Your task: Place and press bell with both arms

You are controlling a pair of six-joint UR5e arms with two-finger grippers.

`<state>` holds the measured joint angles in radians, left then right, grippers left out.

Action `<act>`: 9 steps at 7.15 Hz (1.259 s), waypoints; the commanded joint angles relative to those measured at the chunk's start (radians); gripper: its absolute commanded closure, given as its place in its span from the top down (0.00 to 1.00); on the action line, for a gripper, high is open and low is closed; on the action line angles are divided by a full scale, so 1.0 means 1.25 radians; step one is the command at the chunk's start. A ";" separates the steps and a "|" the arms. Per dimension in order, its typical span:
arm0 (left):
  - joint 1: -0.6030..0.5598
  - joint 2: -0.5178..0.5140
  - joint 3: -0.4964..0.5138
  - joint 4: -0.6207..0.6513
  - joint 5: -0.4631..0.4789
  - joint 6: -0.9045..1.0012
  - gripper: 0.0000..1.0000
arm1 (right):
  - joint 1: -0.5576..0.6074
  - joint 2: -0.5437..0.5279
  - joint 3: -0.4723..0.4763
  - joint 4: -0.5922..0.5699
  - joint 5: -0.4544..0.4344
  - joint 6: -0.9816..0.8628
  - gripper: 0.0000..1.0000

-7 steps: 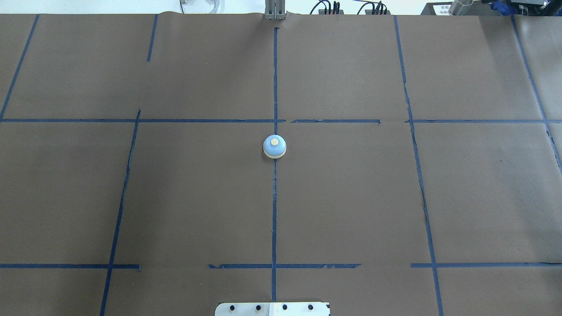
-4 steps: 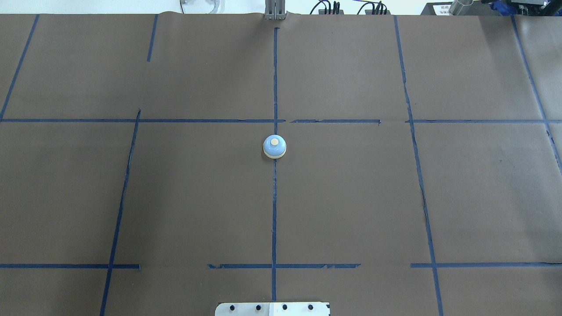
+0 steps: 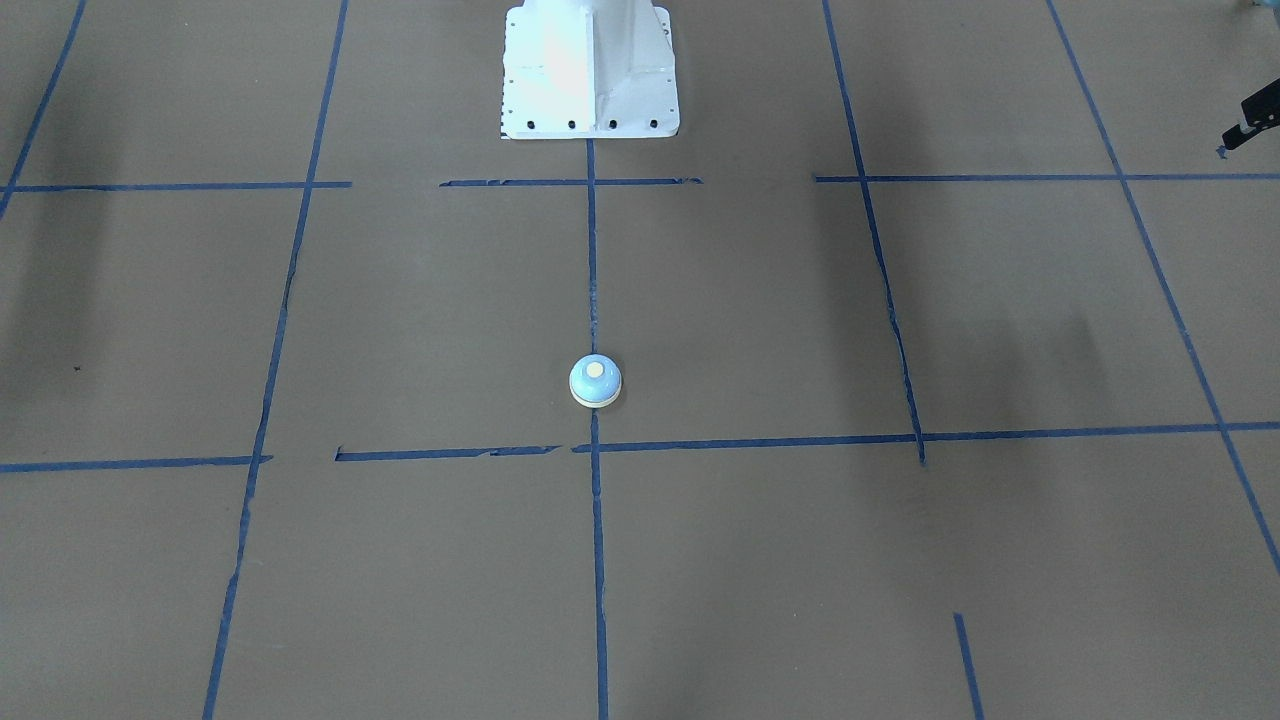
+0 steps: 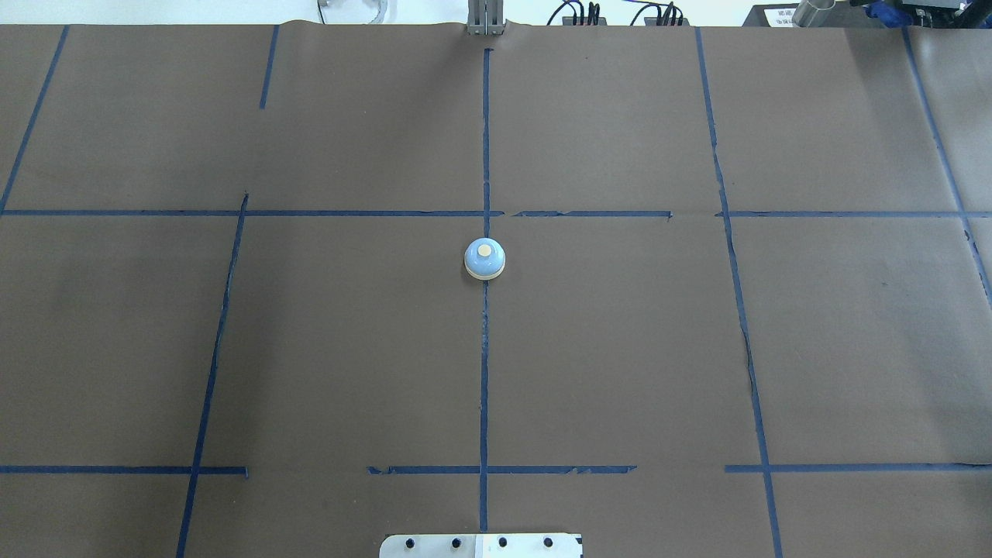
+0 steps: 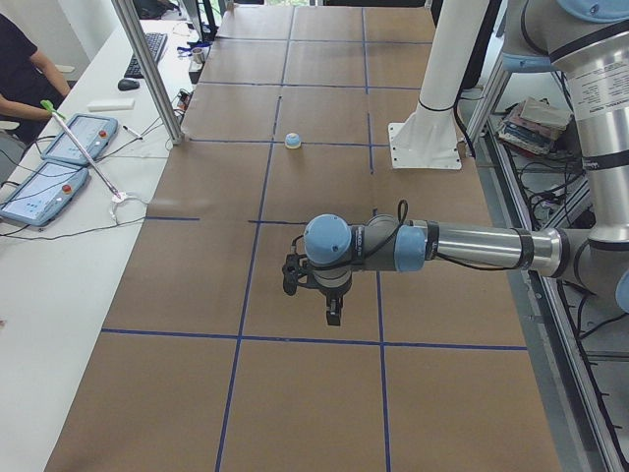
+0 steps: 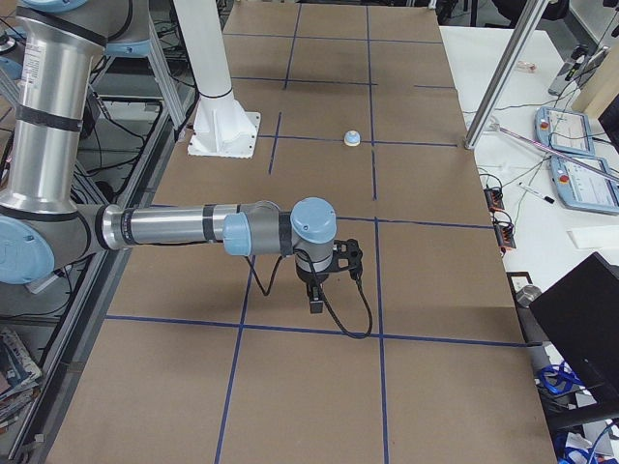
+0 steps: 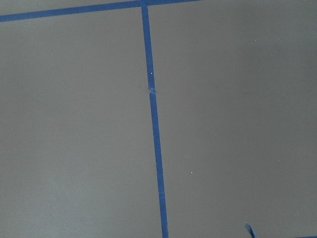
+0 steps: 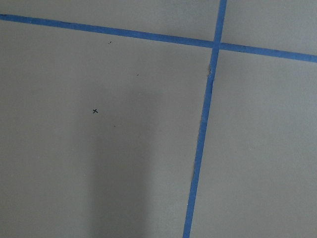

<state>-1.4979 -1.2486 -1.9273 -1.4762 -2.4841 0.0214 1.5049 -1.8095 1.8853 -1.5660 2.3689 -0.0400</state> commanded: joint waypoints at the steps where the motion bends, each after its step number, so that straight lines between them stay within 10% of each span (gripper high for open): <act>1: -0.002 -0.009 0.015 0.002 0.000 -0.001 1.00 | 0.000 0.003 -0.015 0.000 0.001 0.000 1.00; 9: -0.002 -0.201 0.155 0.002 0.048 -0.001 1.00 | 0.000 -0.003 -0.010 -0.004 0.008 0.003 1.00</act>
